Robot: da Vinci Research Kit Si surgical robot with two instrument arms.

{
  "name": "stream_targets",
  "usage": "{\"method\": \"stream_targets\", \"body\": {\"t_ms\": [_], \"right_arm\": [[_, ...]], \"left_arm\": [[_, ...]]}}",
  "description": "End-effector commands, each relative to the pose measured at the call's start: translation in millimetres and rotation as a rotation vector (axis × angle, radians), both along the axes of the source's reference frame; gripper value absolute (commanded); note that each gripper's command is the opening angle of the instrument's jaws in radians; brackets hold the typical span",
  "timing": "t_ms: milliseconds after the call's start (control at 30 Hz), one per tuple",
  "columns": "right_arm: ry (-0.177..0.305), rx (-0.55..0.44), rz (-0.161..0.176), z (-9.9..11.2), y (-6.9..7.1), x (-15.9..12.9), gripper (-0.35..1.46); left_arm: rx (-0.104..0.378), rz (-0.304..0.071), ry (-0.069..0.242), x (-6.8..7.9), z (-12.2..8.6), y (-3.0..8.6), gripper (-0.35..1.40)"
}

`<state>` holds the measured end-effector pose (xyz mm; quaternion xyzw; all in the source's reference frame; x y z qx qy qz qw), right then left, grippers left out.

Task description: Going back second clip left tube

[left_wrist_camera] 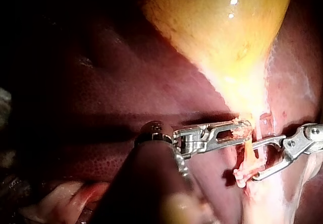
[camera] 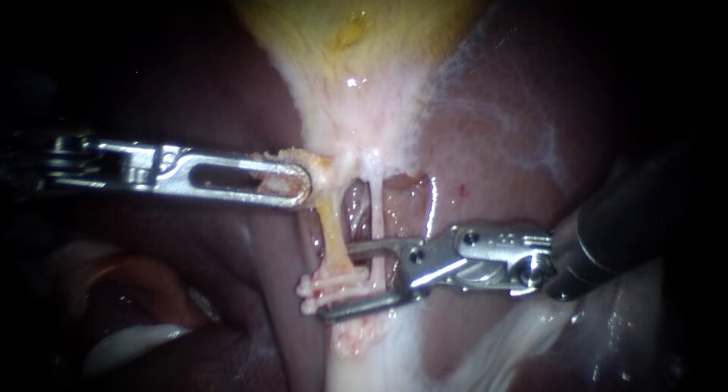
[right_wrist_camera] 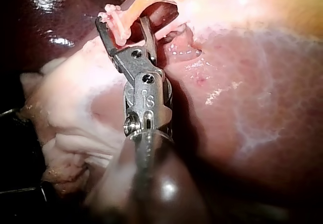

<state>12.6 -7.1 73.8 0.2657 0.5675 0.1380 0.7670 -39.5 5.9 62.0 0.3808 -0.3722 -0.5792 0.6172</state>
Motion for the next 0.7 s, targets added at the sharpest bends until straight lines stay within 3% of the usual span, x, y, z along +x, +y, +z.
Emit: {"method": "stream_targets", "body": {"t_ms": [33,233,467,700], "right_arm": [[0.003,-0.009,-0.004,0.0,0.1,-0.4,0.50],[0.017,-0.051,-0.014,-1.8,0.8,-3.9,0.50],[0.020,-0.113,-0.002,-6.4,4.4,-9.1,0.50],[0.013,-0.147,0.009,-8.5,6.5,-12.2,0.50]], "left_arm": [[0.000,0.000,0.000,0.0,0.0,0.0,-0.35],[0.000,0.000,0.000,0.1,0.0,0.0,-0.35],[0.000,0.000,0.000,0.1,0.0,0.0,-0.35],[0.000,0.000,0.000,0.1,0.0,0.0,-0.35]]}}
